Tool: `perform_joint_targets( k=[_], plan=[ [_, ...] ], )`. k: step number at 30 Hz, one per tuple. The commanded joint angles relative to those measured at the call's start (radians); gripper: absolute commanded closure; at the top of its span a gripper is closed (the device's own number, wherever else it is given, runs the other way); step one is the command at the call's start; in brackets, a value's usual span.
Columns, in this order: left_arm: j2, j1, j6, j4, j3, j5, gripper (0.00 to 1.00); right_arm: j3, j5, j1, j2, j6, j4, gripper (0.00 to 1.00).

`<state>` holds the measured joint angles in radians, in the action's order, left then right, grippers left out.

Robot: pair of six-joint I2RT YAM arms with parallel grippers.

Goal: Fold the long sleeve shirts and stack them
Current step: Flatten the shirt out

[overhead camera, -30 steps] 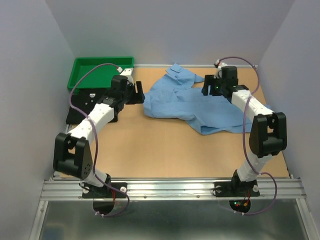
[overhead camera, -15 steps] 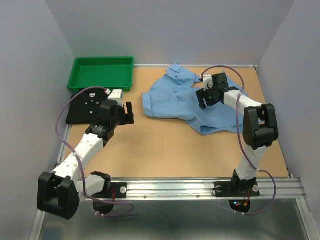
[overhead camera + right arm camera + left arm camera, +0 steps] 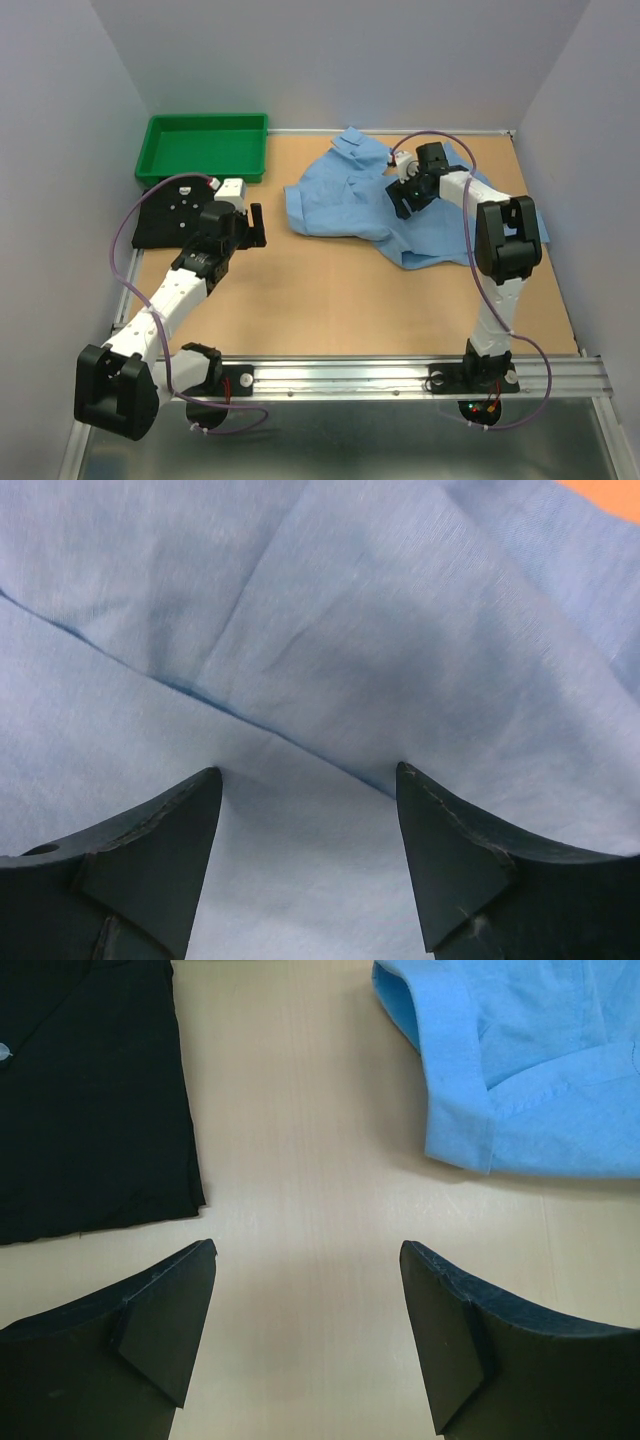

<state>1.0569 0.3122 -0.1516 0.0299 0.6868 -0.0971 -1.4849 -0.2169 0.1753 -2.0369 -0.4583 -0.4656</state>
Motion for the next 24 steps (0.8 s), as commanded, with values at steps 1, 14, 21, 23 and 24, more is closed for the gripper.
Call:
perform_joint_targets(
  k=[1,14,21,23,24],
  plan=[
    [-0.015,-0.002,0.018,-0.048,0.003,-0.029,0.14,-0.081,-0.032,-0.002,-0.023,-0.020,-0.004,0.25],
    [-0.003,-0.002,0.020,-0.048,0.005,-0.024,0.14,-0.052,-0.056,-0.002,0.001,-0.020,-0.030,0.78],
    [0.000,-0.002,0.018,-0.050,0.007,-0.021,0.14,-0.045,-0.047,-0.002,0.032,-0.020,-0.047,0.99],
    [-0.003,-0.002,0.020,-0.050,0.007,-0.023,0.14,-0.044,-0.048,-0.002,0.049,-0.016,-0.050,0.99],
    [-0.003,-0.002,0.017,-0.048,0.008,-0.023,0.14,-0.044,-0.047,-0.002,0.070,-0.013,-0.051,0.99]
  ],
)
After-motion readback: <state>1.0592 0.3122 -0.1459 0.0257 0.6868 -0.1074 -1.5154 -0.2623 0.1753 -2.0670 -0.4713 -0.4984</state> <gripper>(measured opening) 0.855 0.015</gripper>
